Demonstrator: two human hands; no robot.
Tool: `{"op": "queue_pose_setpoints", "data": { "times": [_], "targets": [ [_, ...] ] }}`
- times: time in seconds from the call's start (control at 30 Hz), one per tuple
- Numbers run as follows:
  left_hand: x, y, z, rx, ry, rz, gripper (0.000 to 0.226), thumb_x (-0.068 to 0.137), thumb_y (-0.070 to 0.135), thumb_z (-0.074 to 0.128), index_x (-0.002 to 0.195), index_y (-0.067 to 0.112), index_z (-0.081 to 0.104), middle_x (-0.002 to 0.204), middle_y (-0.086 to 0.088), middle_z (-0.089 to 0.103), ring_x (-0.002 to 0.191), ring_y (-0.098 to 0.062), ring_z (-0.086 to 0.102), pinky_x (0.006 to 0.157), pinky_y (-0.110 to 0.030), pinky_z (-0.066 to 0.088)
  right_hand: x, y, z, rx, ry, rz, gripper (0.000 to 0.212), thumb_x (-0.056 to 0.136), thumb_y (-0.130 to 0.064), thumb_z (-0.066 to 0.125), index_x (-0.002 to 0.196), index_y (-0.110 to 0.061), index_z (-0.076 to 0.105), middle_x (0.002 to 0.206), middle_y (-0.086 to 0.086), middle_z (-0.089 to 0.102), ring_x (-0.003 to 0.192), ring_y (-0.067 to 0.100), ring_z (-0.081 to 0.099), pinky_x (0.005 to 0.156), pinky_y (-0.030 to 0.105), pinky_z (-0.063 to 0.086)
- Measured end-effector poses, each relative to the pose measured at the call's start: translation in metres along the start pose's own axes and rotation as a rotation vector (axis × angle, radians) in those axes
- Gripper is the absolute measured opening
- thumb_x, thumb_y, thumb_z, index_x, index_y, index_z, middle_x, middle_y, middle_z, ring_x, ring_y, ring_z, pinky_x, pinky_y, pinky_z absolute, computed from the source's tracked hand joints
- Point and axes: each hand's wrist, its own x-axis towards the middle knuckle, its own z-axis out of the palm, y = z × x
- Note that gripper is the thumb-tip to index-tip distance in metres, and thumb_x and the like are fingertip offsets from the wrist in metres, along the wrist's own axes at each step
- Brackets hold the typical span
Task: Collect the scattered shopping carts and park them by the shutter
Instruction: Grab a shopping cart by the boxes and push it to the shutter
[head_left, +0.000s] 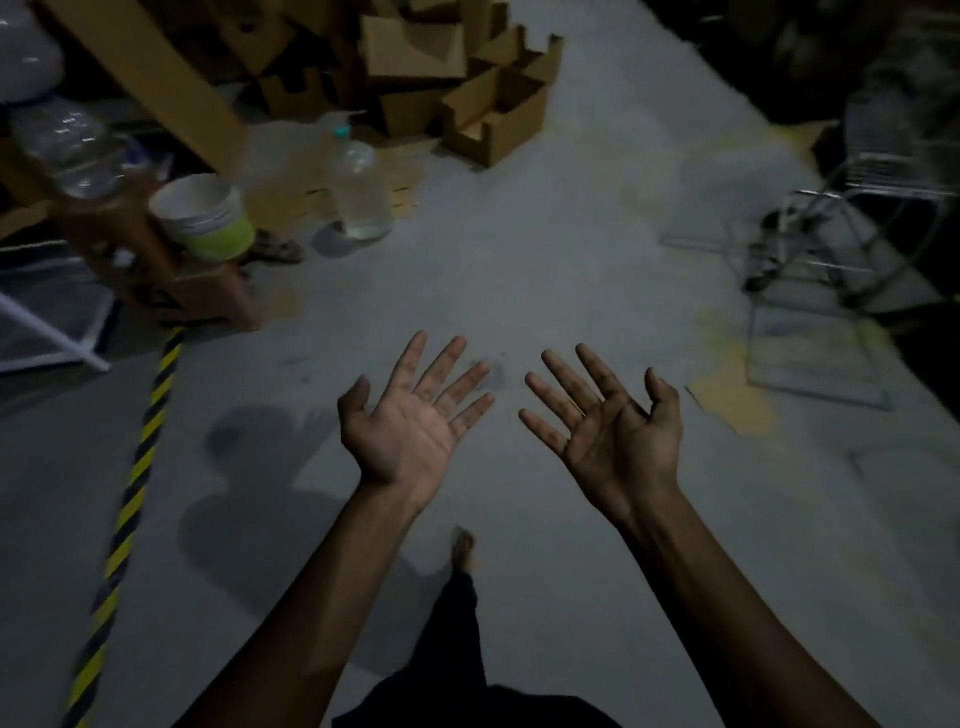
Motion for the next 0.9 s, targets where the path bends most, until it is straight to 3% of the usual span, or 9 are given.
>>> {"op": "queue_pose_setpoints", "data": {
  "times": [0.23,0.37,0.5,0.63,0.73,0.8,0.9],
  "targets": [
    [0.157,-0.024,0.069,0.214,-0.137,-0.188,0.067,0.085,0.050,0.028,0.145,0.022,0.039,0.137,-0.011,0.056,0.122,-0.039,0.055,0.099,-0.057,0.042,0.077,-0.099,-0.021,-0.431,0.313,-0.307,0.051,0.099,-0.047,0.026,0.137,-0.023,0.049,0.131,0.001,0.062,0.116,0.025,0.061,0.101,0.056,0.043],
    [0.241,-0.036,0.112,0.413,-0.257,-0.243,0.072,0.075,0.048,0.042,0.143,0.023,0.044,0.136,-0.007,0.058,0.118,-0.035,0.058,0.099,-0.055,0.043,0.121,-0.148,-0.030,-0.652,0.443,-0.434,0.056,0.087,-0.054,0.035,0.136,-0.030,0.049,0.132,-0.007,0.059,0.113,0.015,0.062,0.097,0.047,0.048],
    [0.311,-0.059,0.157,0.570,-0.381,-0.256,0.076,0.071,0.052,0.047,0.142,0.025,0.044,0.136,-0.003,0.057,0.117,-0.030,0.060,0.097,-0.051,0.045,0.158,-0.195,-0.046,-0.853,0.577,-0.530,0.063,0.081,-0.064,0.040,0.136,-0.034,0.045,0.138,-0.009,0.053,0.120,0.012,0.055,0.101,0.042,0.043],
    [0.368,-0.100,0.206,0.832,-0.500,-0.191,0.081,0.065,0.060,0.048,0.141,0.034,0.041,0.140,0.007,0.053,0.121,-0.018,0.056,0.099,-0.044,0.043,0.187,-0.250,-0.080,-1.291,0.683,-0.646,0.070,0.086,-0.066,0.034,0.145,-0.028,0.037,0.148,-0.005,0.043,0.130,0.012,0.044,0.104,0.039,0.040],
    [0.408,-0.140,0.242,0.964,-0.568,-0.116,0.080,0.068,0.055,0.051,0.143,0.033,0.038,0.144,0.006,0.047,0.129,-0.015,0.047,0.103,-0.041,0.040,0.214,-0.299,-0.113,-1.473,0.735,-0.652,0.070,0.089,-0.066,0.030,0.147,-0.027,0.033,0.150,-0.001,0.039,0.135,0.017,0.038,0.107,0.043,0.035],
    [0.437,-0.169,0.266,1.119,-0.605,0.020,0.082,0.071,0.055,0.048,0.148,0.029,0.032,0.149,0.001,0.042,0.136,-0.016,0.039,0.108,-0.040,0.036,0.234,-0.335,-0.137,-1.662,0.780,-0.630,0.068,0.090,-0.063,0.028,0.148,-0.027,0.031,0.151,0.001,0.036,0.138,0.021,0.033,0.110,0.047,0.031],
    [0.485,-0.211,0.300,1.563,-0.659,0.269,0.085,0.075,0.059,0.038,0.152,0.027,0.019,0.156,-0.001,0.030,0.142,-0.021,0.027,0.113,-0.048,0.025,0.263,-0.391,-0.171,-2.051,0.902,-0.511,0.070,0.087,-0.061,0.023,0.147,-0.025,0.029,0.154,0.004,0.031,0.142,0.029,0.025,0.111,0.056,0.021]
  ]
}}
